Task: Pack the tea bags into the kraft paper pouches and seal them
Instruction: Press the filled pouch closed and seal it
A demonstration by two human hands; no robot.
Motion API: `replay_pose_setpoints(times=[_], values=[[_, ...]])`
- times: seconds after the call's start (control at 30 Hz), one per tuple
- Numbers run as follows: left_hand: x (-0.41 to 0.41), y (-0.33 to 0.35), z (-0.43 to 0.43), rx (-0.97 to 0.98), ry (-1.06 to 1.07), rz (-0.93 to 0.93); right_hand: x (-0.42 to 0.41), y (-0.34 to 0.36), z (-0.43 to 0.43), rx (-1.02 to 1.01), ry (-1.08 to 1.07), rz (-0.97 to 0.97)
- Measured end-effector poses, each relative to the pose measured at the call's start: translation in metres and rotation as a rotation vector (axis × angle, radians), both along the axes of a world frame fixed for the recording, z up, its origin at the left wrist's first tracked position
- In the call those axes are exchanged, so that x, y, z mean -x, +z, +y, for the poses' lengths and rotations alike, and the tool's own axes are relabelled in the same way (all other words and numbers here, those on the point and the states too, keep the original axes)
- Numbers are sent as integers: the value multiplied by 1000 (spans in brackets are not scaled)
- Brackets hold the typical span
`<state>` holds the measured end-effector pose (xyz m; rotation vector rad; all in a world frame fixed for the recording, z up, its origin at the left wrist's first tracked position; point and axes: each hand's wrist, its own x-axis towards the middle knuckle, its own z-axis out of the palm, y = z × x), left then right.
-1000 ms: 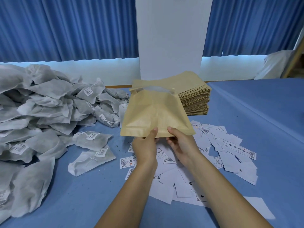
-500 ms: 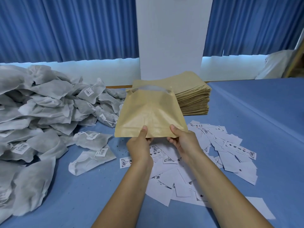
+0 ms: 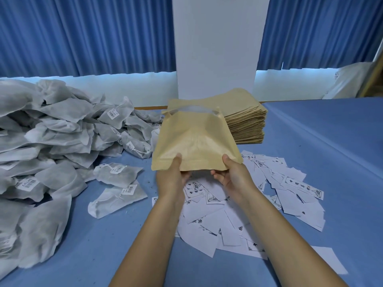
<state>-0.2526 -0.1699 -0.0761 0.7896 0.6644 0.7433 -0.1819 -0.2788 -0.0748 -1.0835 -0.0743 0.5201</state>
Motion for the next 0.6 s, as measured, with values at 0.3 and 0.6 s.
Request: replay_pose_setpoints(times=[0.3,0.6], values=[[5,5,14,-34,186,50,-3,-2,-2,-98,-21,156],[5,3,19,-22,350,9,-5,-4,-1,-118,47,163]])
